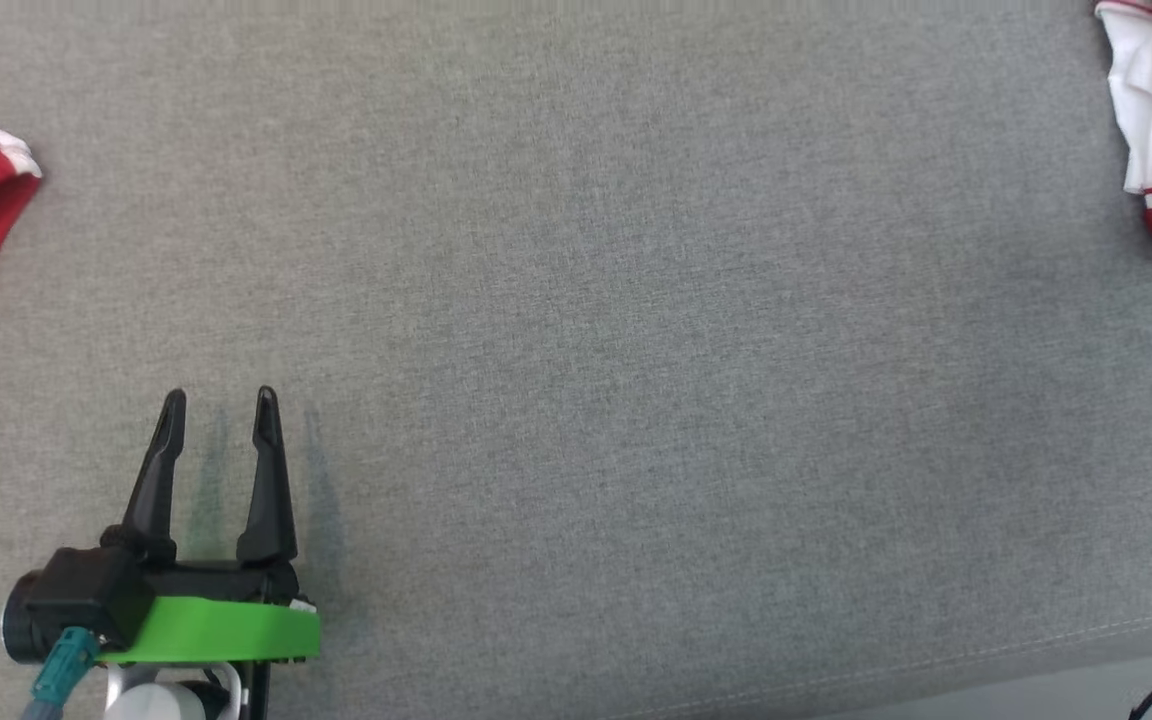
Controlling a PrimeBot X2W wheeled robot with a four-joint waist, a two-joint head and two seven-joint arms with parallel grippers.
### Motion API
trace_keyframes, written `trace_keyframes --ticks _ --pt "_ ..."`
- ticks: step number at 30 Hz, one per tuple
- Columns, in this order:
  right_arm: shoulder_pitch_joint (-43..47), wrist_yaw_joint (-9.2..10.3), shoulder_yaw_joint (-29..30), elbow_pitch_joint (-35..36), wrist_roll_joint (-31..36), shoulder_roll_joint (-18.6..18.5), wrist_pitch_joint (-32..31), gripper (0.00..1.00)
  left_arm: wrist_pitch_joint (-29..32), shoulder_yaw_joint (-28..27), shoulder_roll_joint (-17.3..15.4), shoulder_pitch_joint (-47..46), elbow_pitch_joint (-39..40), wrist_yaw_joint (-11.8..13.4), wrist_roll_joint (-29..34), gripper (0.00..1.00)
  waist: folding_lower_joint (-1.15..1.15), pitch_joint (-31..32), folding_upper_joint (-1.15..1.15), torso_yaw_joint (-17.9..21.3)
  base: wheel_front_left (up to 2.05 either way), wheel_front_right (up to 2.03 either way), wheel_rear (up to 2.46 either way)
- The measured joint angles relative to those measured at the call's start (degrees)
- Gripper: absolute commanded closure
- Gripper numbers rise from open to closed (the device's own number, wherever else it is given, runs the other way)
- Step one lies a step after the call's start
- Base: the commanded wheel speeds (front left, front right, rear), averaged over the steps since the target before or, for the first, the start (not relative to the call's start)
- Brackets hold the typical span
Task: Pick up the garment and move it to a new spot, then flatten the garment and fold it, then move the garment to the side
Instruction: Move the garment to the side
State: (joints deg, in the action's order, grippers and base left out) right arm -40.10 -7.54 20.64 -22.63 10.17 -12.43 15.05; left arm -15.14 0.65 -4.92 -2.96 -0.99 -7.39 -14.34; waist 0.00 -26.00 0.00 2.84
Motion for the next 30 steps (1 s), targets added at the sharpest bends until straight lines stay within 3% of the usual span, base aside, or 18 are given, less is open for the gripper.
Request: trace_keyframes --ticks 10,18,30 --pt "22.96 0.01 -8.13 13.78 -5.22 4.77 0.01 0.0 0.0 -1.45 1.77 6.22 -1.77 0.0 0.03 0.0 0.0 10.46 0.0 -1.59 0.0 0.0 0.0" --pt "36.38 0.01 -11.02 15.06 -5.97 8.47 0.01 0.0 0.0 -1.63 1.96 10.67 -3.16 0.0 0.89 0.0 -0.01 18.84 0.0 -3.07 0.0 0.0 0.0" --pt "44.25 0.01 -12.52 14.08 -9.55 9.51 0.01 0.0 0.0 -1.19 2.01 13.39 -3.91 0.0 0.0 0.0 -0.01 25.62 0.0 -3.91 0.0 0.0 0.0"
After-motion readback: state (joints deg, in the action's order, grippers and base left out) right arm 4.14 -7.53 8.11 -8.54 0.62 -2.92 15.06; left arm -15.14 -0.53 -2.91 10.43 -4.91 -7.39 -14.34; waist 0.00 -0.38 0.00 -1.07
